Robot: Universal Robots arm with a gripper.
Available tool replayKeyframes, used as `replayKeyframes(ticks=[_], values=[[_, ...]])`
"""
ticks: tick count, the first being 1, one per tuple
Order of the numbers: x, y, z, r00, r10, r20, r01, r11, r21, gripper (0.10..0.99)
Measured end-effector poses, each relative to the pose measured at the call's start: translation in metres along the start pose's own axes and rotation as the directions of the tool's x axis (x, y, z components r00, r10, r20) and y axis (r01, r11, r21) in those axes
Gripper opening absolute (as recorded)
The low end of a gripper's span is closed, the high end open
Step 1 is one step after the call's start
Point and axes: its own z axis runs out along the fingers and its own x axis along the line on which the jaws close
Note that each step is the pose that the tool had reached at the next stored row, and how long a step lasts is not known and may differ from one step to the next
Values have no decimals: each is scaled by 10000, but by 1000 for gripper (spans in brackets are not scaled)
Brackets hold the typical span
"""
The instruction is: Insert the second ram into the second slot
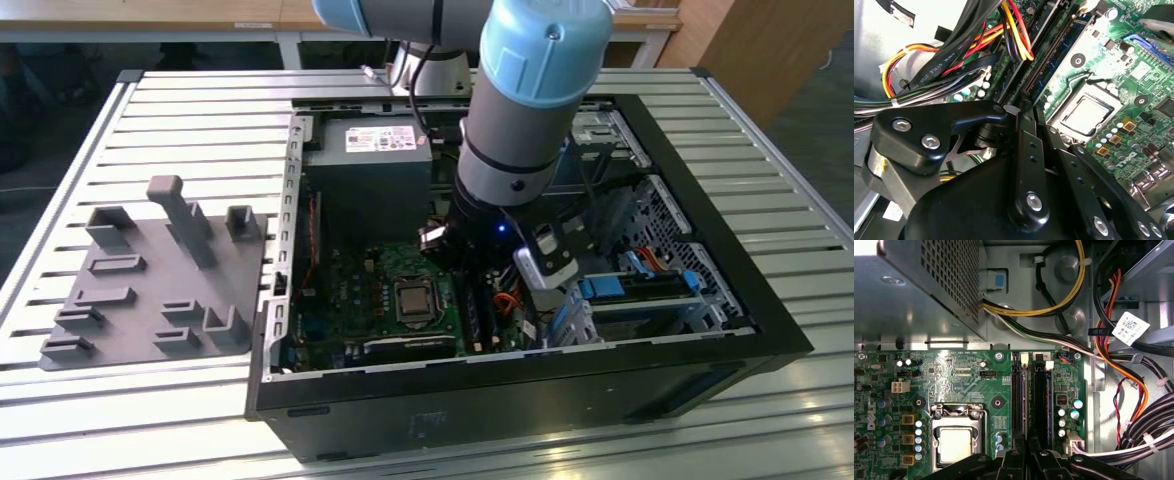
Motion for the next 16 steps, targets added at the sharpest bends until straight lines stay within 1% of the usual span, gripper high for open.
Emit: replayKeyframes(ticks=[6, 14, 15, 16], values=[[0, 0, 16, 10000, 1, 0, -1, 10000, 0, 137], [0, -1, 20, 10000, 0, -1, 0, 10000, 0, 145], [0, -1, 20, 10000, 0, 0, 0, 10000, 0, 208], [0, -1, 20, 10000, 0, 0, 0, 10000, 0, 208]])
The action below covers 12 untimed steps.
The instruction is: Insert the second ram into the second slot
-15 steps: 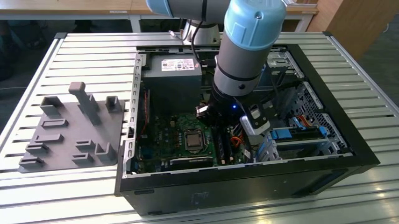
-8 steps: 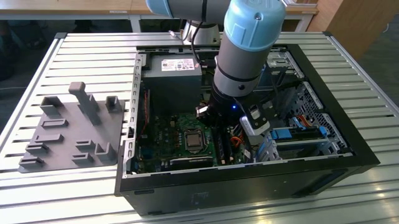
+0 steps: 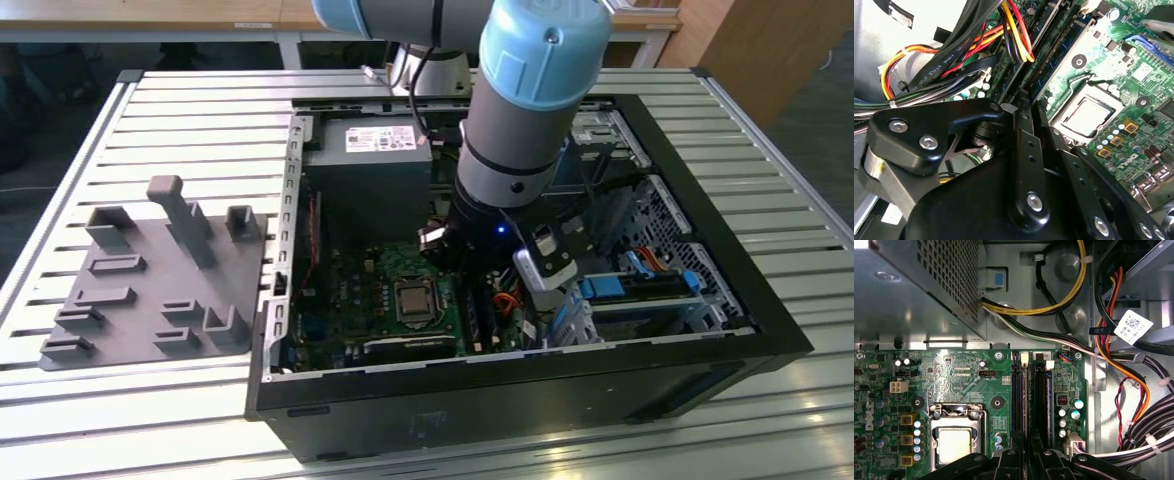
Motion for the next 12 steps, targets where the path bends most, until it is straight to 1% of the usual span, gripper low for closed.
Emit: replayKeyframes(ticks=[4, 8, 12], values=[[0, 0, -10, 10000, 0, 0, 0, 10000, 0, 208], [1, 3, -50, 10000, 1, 0, -1, 10000, -2, 208], [3, 6, -111, 10000, 0, -1, 0, 10000, -1, 208]])
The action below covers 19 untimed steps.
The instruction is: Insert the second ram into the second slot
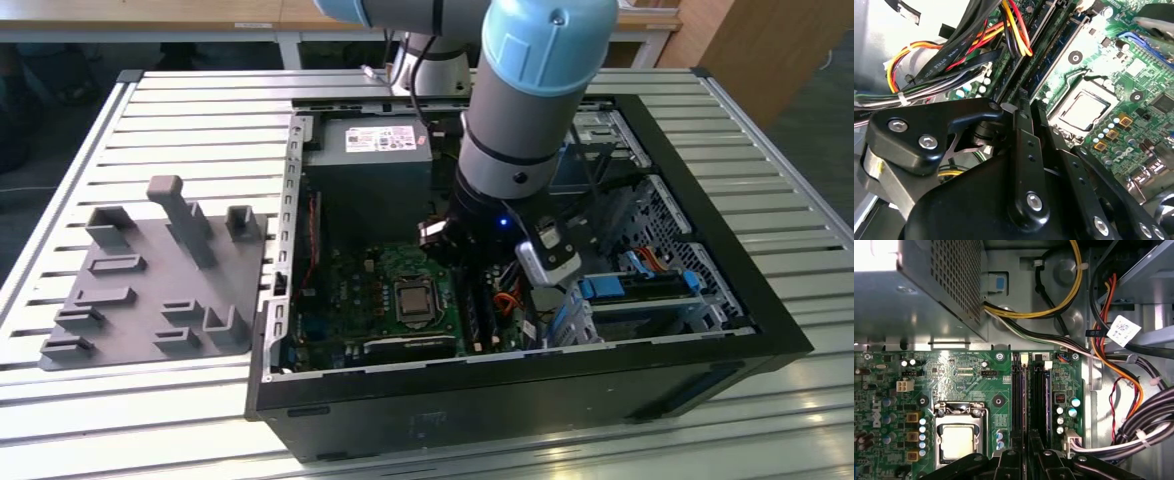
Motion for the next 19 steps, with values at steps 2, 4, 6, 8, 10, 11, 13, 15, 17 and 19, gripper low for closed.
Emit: replayKeyframes(ticks=[2, 4, 6, 8, 10, 11, 13, 15, 17, 19], values=[[1, 1, -30, 10000, 0, 0, 0, 10000, 1, 208], [1, 2, -45, 10000, 0, 0, 0, 10000, 1, 208], [2, 4, -73, 10000, 0, -4, 0, 10000, 0, 208], [3, 5, -88, 10000, 0, -5, 0, 10000, -1, 208], [3, 5, -90, 10000, 0, -6, 0, 10000, 0, 208], [3, 5, -90, 10000, 0, -6, 0, 10000, 0, 208], [3, 5, -90, 10000, 0, -6, 0, 10000, 0, 208], [3, 5, -95, 10000, 0, -6, 0, 10000, 2, 208], [3, 5, -108, 10000, 1, -8, -1, 10000, 4, 208], [4, 6, -125, 10000, 1, -14, -1, 10000, 1, 208]])
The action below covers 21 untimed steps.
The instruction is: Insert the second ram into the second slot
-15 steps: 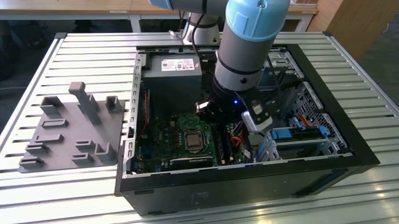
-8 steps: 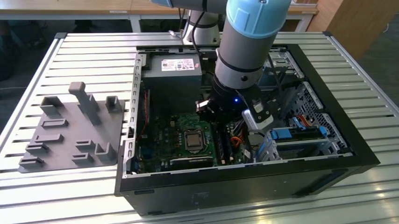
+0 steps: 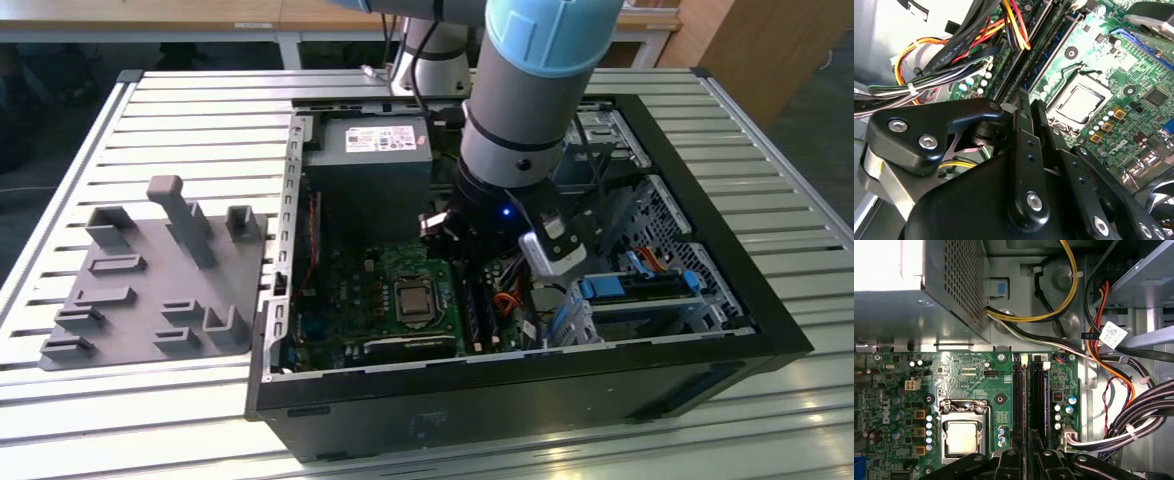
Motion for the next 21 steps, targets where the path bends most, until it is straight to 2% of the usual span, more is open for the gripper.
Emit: replayKeyframes(ticks=[6, 7, 8, 13, 21], values=[[0, 1, -13, 10000, 0, -8, 0, 10000, 1, 196], [0, 1, -13, 10000, 1, -8, -1, 10000, 2, 129], [0, 1, -13, 10000, 0, -7, 0, 10000, 1, 106], [0, 1, -8, 10000, 1, -8, -1, 10000, 3, 106], [-3, -3, 61, 10000, 1, -7, -1, 10000, 2, 106]])
